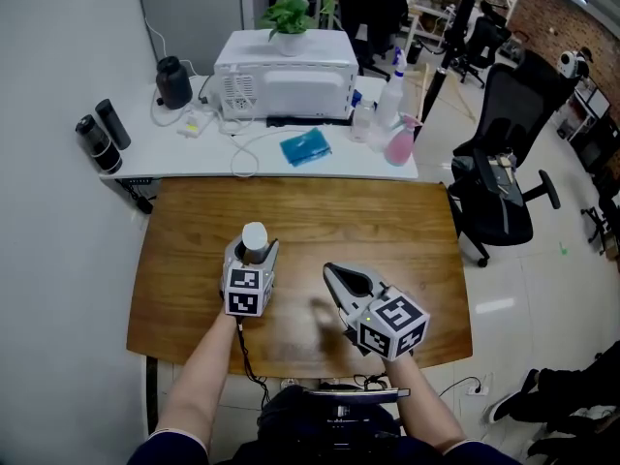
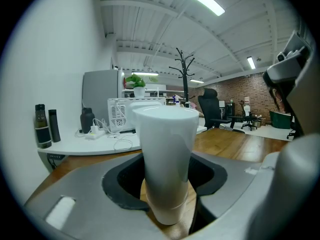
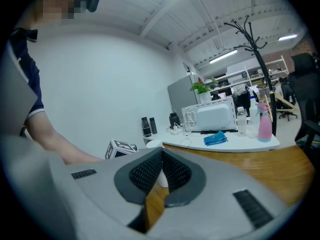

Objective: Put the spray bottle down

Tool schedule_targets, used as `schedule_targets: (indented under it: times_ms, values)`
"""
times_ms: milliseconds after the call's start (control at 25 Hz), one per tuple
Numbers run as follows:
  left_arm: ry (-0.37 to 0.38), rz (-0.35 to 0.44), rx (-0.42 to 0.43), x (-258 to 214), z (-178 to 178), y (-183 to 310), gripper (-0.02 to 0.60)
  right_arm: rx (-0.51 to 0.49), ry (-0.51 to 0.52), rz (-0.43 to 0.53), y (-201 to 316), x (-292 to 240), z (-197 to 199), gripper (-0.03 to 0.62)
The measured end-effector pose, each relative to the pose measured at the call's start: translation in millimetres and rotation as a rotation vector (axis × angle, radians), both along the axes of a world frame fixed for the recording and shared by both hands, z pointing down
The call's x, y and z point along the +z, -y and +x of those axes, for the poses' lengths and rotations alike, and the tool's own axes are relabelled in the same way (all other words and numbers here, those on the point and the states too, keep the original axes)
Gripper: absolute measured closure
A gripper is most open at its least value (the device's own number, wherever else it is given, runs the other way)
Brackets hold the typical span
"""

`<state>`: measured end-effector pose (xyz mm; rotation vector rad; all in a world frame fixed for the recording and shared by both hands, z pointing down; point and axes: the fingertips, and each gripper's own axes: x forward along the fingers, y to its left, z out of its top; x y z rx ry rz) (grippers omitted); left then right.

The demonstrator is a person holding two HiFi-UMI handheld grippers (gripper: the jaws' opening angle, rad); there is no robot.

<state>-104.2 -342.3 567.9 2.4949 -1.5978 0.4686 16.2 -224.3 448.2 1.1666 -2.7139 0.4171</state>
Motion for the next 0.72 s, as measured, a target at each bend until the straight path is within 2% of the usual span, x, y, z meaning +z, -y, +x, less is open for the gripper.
schedule_targets:
  times_ms: [160,280,440,600,720]
  values:
    - [-0.002,-0.011,-0.002,1.6,0.6,-0.3,0.33,-0.003,0.001,-0.001,-2.1,-0.2,-0.3,0.594]
    - [-0.001,-0.034,-0.011,7.2,-3.4,-0.8,0.28,-0.002,0.0,0.002,-3.8,-1.9,0.7,0.594]
    - [0.001,-0.062,-0.019,13.7,-6.8,-7.4,0.258,0.004,0.002,0.003,-5.5,-1.9,4.4,0.594]
    - [-0.032,-0.1,-0.032,22.2,-13.9,-30.8,0.238,0.018,0.016,-0.001,-7.1,-0.7,9.2,0.594]
    - [-0.087,-0.127,-0.049,26.2,-23.9,-64.9,0.239,0.037,0.024,-0.011,-10.1,3.5,17.2,0.594]
